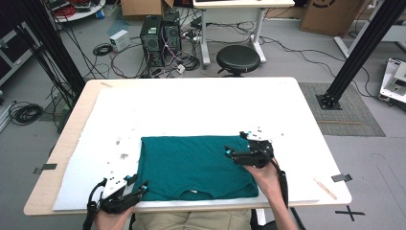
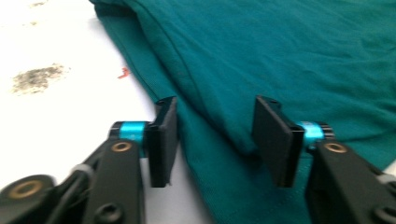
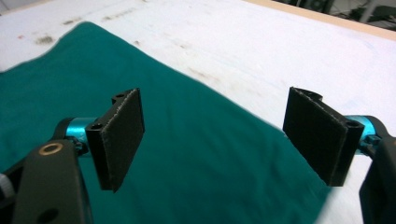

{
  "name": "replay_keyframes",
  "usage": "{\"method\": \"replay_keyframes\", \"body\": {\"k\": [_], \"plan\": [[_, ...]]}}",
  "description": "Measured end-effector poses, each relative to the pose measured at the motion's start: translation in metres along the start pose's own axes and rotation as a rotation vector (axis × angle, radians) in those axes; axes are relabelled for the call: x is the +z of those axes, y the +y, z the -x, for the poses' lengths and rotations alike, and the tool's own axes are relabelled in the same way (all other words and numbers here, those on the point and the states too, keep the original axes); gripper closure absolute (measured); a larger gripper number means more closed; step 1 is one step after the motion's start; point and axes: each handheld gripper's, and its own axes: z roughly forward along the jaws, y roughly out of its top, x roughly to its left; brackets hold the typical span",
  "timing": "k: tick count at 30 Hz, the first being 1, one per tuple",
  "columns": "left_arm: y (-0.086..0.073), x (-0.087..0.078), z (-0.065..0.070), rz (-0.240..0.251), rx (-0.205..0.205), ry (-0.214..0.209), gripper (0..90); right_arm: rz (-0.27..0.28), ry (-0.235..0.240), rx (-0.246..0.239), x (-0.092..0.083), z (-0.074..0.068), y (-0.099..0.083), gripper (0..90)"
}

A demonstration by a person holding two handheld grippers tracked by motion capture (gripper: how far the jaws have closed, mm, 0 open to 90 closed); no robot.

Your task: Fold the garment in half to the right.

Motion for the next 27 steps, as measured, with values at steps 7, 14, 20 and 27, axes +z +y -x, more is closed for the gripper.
{"method": "replay_keyframes", "body": {"k": [7, 14, 20, 27], "plan": [[-0.001, 0.0, -0.001, 0.011, -0.003, -0.028, 63.7, -0.042, 0.103, 0.001, 0.036, -0.015, 0.02, 21.0], [-0.001, 0.001, 0.0, 0.013, 0.009, -0.063, 77.6, -0.065, 0.183, -0.004, 0.067, -0.028, 0.039, 21.0], [0.0, 0.002, 0.001, 0.014, 0.015, -0.072, 81.4, -0.102, 0.219, -0.017, 0.089, -0.034, 0.048, 21.0], [-0.001, 0.002, 0.0, 0.021, 0.015, -0.075, 82.3, -0.106, 0.248, -0.061, 0.104, -0.046, 0.068, 21.0]]}}
